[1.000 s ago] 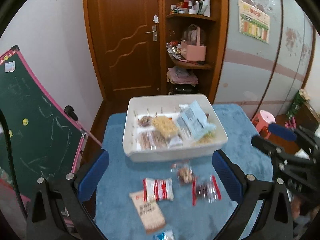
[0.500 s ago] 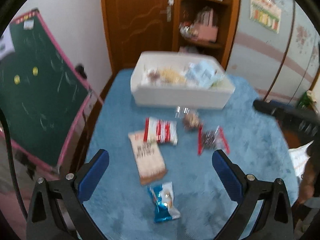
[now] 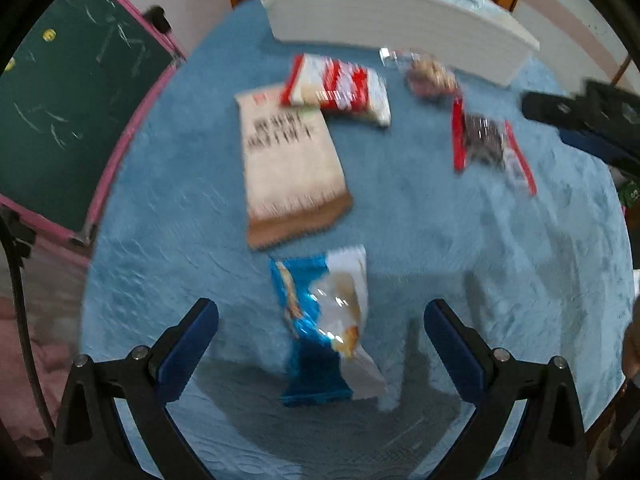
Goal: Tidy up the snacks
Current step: 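Grasp the red-edged chocolate bag with the right tool while the left tool grasps the blue pastry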
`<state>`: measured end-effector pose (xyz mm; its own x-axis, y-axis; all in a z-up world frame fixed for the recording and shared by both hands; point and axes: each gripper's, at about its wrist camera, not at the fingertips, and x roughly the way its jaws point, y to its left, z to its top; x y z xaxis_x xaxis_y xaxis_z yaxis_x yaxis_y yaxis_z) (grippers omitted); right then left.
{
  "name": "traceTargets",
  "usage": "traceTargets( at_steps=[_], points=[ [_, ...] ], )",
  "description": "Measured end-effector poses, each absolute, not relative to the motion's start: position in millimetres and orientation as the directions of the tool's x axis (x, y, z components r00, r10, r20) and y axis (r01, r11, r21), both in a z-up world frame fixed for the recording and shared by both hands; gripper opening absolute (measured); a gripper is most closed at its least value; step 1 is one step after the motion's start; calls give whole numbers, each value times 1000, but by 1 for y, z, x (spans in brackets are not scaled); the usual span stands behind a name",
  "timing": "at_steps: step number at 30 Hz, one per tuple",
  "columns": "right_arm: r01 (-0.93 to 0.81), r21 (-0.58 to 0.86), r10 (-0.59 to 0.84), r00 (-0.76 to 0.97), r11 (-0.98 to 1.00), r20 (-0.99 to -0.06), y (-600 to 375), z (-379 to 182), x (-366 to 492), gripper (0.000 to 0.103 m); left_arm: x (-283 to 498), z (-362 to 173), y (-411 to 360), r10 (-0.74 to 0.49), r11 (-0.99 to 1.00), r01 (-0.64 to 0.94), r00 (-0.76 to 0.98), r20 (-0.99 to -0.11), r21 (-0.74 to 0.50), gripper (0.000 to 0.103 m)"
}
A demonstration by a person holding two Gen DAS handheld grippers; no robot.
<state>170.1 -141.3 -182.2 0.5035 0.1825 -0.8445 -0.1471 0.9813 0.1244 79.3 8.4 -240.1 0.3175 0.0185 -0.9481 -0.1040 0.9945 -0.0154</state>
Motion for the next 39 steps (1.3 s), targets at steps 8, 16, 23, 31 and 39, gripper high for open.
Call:
traceTargets(
  at_steps=[8,16,23,31,39],
  points=[
    [-144,124,175,433,982,-884,-131,-221,193,58,73,-259,4,26,991,-129,313,-949,-15,102],
    [-218,-29,77,460,976,-885,-99,-236,190,66,75,-260,6,29,990,-141,346,-938,-21,103],
    [-191,-68,46,536,979,-843,-99,-237,175,54,75,-258,7,28,990,-140,365,-930,-25,103],
    [-186,-53,59,547,981,-835,-117,-230,159,47,75,-255,10,29,990,-137,390,-921,-27,80],
    [-183,-51,63,566,982,-822,-112,-218,149,44,72,-246,4,30,995,-103,410,-912,-14,40]
  ],
)
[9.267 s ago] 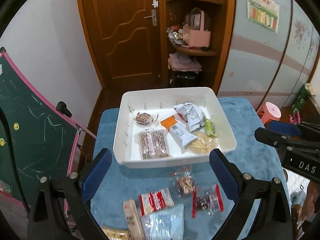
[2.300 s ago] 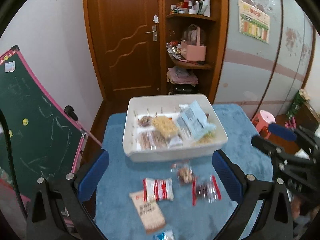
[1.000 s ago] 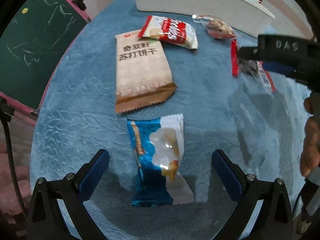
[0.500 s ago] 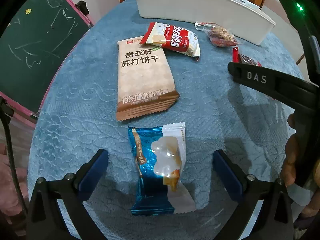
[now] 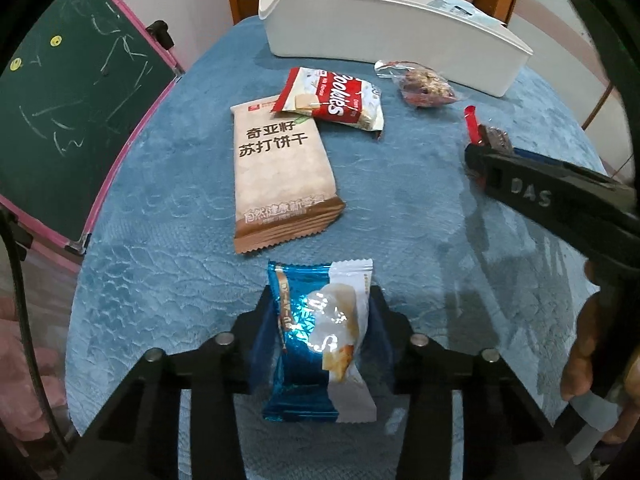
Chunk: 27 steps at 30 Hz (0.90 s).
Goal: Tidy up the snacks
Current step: 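Grasp the red-edged chocolate bag with the right tool while the left tool grasps the blue pastry, then carry both packets into the white bin and open both tools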
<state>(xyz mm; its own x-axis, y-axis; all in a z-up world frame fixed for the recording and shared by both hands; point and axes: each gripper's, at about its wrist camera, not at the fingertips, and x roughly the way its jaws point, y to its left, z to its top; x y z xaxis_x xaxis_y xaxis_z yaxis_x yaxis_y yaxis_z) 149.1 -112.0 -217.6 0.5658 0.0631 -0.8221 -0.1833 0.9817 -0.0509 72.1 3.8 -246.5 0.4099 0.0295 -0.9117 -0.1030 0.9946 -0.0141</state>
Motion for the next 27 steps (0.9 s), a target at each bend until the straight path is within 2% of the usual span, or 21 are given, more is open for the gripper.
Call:
traceTargets(
  at_steps=[4,12,27],
  points=[
    [-178,-59,61,601,982,-797,-119,-203,137,44,70,-244,5,10,994,-104,411,-912,-36,29],
    [-174,-67,64,655,982,-753,-128,-175,109,44,58,-237,12,-38,986,-134,410,-912,-101,29],
    [-154,-37,91,745,987,-661,-145,-129,72,44,47,-165,-3,1,995,-80,586,-810,-57,29]
  ],
)
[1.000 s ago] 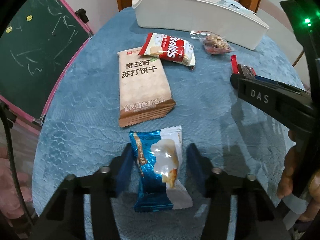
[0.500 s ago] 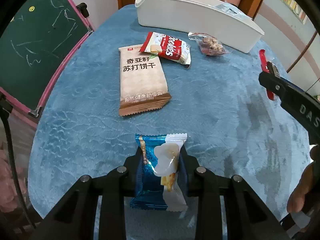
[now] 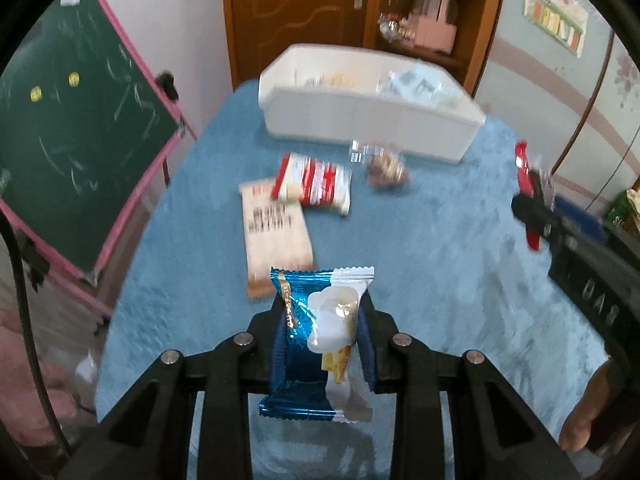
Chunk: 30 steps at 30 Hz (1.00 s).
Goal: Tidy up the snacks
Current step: 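Carry both packets into the white bin and open both tools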
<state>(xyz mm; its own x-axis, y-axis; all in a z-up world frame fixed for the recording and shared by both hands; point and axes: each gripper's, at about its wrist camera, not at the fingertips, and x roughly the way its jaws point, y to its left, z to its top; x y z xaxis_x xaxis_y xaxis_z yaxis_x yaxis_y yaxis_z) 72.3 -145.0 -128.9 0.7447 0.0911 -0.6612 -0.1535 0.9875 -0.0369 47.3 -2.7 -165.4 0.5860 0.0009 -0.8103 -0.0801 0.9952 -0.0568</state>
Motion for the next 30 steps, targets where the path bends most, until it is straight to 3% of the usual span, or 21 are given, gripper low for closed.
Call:
traceTargets(
  at_steps=[10,21,26,30],
  points=[
    [-173,-3,137,793,985,-594,-148,-86,90,44,102,-85,5,38,996,-82,732,-680,-32,29],
    [-191,-123,123,897,974,-425,-127,-6,192,45,217,-4,-25,85,995,-50,852,-517,82,29],
    [-173,-127,96,882,977,-461,-121,-14,257,46,296,-13,-34,145,986,-72,830,-539,153,29],
    [-160,-109,73,828,981,-556,-119,-46,314,47,349,-45,-27,179,982,-102,781,-598,161,31]
  ],
)
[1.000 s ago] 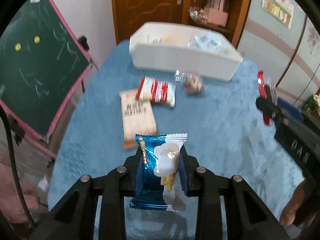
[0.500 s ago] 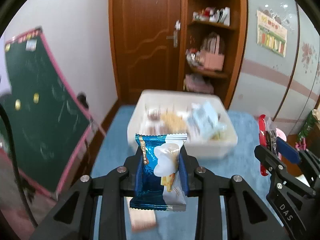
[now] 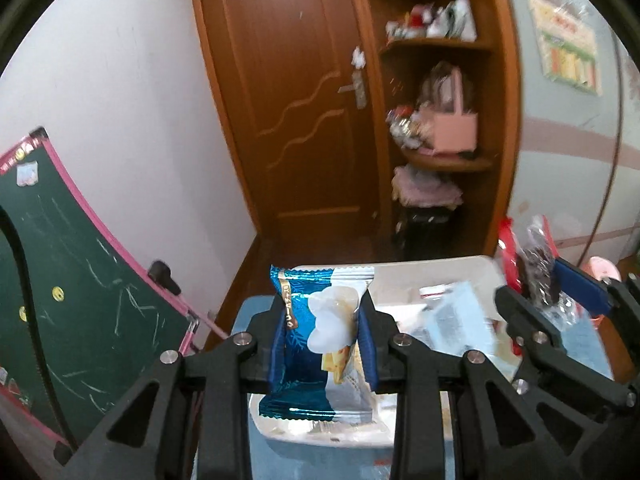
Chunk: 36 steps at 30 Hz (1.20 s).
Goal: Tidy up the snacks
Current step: 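Carry both packets into the white bin and open both tools, then withdraw both tools toward the nut bag and biscuit packet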
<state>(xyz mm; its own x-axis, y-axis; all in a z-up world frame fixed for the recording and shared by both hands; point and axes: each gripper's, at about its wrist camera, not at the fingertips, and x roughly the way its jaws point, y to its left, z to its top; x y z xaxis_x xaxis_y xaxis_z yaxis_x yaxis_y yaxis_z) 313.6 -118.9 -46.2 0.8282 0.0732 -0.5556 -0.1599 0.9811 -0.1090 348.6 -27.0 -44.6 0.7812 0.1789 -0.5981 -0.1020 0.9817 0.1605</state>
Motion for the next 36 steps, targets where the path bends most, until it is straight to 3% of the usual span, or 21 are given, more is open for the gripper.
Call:
traceTargets(
  at_steps=[2,3,4,9,13,18,26,36],
  points=[
    [-181,-103,77,774,978,-629,-117,-71,338,45,372,-68,-25,168,983,-74,744,-647,169,56],
    [-167,-117,51,756,979,-652,-117,-82,346,46,385,-83,-24,189,978,-75,703,-686,193,78],
    [-146,-140,15,741,979,-671,-117,-91,353,46,393,-96,-21,214,973,-82,665,-716,214,90],
    [-153,-134,9,689,979,-725,-125,-126,362,50,404,-138,1,178,984,-90,578,-796,154,92],
    [-147,-152,-5,702,977,-712,-125,-128,360,57,402,-149,7,185,983,-101,559,-808,155,92],
    [-143,-147,-5,700,979,-714,-124,-126,351,57,378,-151,-1,190,981,-85,576,-795,173,92],
    [-135,-148,-7,716,980,-698,-123,-104,331,57,349,-121,-10,180,982,-64,614,-769,179,92],
    [-126,-141,8,769,982,-639,-125,-38,278,57,286,-46,-16,178,979,-55,697,-695,197,92]
  ],
)
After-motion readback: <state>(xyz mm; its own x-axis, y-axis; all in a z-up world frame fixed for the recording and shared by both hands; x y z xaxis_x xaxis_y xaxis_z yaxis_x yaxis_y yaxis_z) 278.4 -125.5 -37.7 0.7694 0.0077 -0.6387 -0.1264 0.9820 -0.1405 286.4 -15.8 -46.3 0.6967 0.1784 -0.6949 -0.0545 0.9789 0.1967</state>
